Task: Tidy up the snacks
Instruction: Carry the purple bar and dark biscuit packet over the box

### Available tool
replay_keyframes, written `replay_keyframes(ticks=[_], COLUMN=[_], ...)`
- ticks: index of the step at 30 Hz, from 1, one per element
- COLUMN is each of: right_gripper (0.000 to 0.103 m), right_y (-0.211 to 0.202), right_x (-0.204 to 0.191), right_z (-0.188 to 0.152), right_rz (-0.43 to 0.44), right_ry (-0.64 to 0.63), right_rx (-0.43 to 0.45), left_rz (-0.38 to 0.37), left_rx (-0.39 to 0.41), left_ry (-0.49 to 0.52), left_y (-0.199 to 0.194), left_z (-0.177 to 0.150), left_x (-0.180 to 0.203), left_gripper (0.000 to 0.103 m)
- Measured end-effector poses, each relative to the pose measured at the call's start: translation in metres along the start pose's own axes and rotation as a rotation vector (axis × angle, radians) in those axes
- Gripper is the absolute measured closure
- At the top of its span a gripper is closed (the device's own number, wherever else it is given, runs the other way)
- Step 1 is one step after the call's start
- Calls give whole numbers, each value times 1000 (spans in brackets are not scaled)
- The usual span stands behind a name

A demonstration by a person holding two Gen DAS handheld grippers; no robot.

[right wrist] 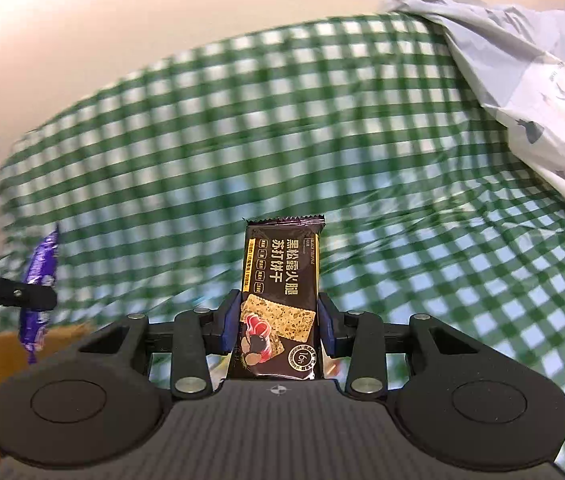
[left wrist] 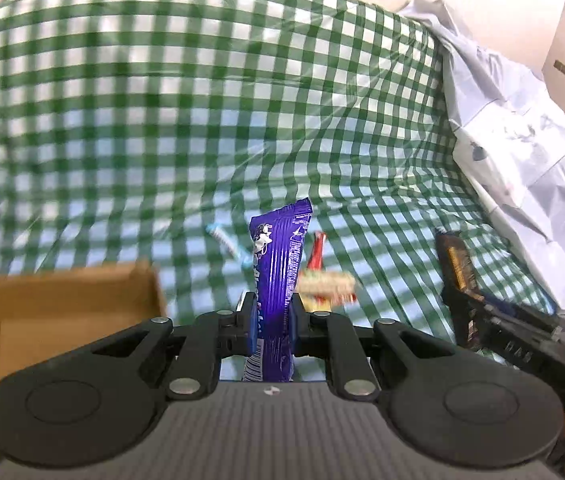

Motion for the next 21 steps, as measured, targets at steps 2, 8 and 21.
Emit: replay_keyframes(ticks=[2,8,21], right_gripper=[62,62,62], right_y=[-19,-58,-122], right_x=[-17,-75,-195], right_z=[-24,-99,-178], right_rz=[33,156,238], right_ry=[-6,-55,-241], right_rx=[-18,-124,-168], left_rz=[11,72,135], left_rx=[2,-31,-7], left_ry=[-22,-96,-273], left_y=[-23,-79,-148], left_z=[-30,-116,-239], left_x=[-4,-32,-77], left_gripper=[87,87,87])
Point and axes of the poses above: each gripper's, at about its wrist camera, not at the fingertips, and y roughly the way its jaws point, x to its right, z to its top, the point moved 6 cm from there along y, roughly the way its jaws point, and after that the axes turned 14 degrees about -x, right-handed, at the moved point
